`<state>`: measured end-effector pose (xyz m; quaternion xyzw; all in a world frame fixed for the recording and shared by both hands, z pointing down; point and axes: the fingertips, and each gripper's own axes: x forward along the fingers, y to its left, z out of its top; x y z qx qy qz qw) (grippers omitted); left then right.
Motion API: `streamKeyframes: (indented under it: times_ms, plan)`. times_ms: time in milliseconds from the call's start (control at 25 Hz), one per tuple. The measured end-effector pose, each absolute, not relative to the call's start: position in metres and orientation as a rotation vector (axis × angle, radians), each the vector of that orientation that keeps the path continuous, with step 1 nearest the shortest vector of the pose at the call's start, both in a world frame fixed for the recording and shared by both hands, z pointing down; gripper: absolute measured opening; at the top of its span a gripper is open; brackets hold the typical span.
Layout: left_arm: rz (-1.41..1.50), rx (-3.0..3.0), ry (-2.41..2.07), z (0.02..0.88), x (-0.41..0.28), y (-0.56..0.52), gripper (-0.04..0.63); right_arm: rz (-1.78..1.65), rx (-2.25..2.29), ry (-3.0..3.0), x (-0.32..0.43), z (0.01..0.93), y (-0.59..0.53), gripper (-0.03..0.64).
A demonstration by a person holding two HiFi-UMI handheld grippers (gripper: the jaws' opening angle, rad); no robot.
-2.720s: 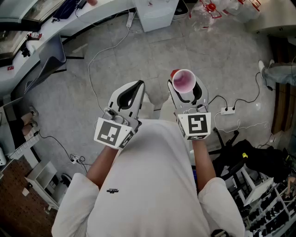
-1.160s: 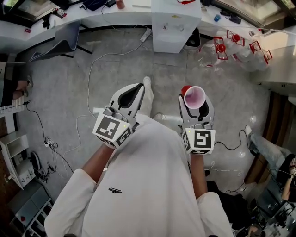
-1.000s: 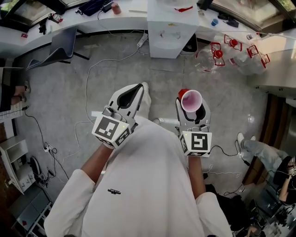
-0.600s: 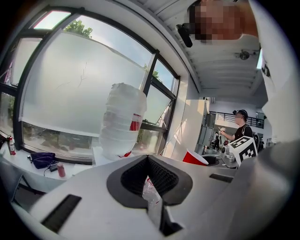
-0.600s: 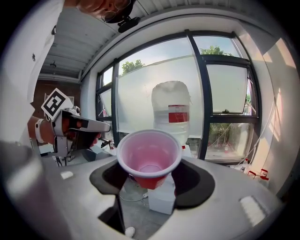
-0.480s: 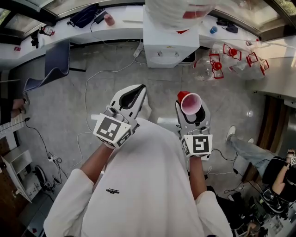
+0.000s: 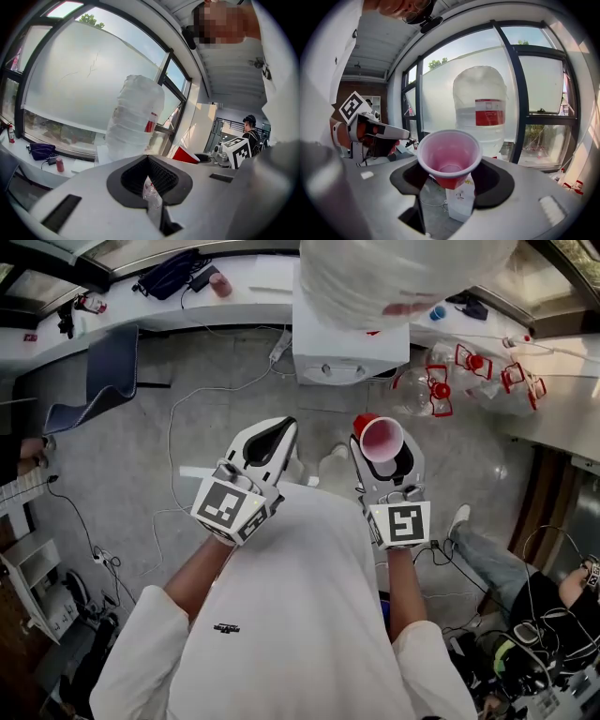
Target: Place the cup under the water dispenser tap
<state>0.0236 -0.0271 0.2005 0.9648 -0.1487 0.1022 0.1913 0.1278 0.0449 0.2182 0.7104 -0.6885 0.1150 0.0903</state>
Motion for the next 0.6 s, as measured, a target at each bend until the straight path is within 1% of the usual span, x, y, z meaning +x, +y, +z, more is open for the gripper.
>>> streamKeyframes:
  times_ms: [200, 600]
  plan:
    - [0.312, 2.665, -0.536, 0.21, 0.025, -0.031, 0.006, 0.323, 2.001, -2.108, 0.139, 0.228, 0.026, 0.288]
    - [0.292, 2.606, -0.696, 0.235, 0.014, -0.016, 0.006, 0.361, 1.914, -2.192, 0.131, 0.271, 0.015, 0.287]
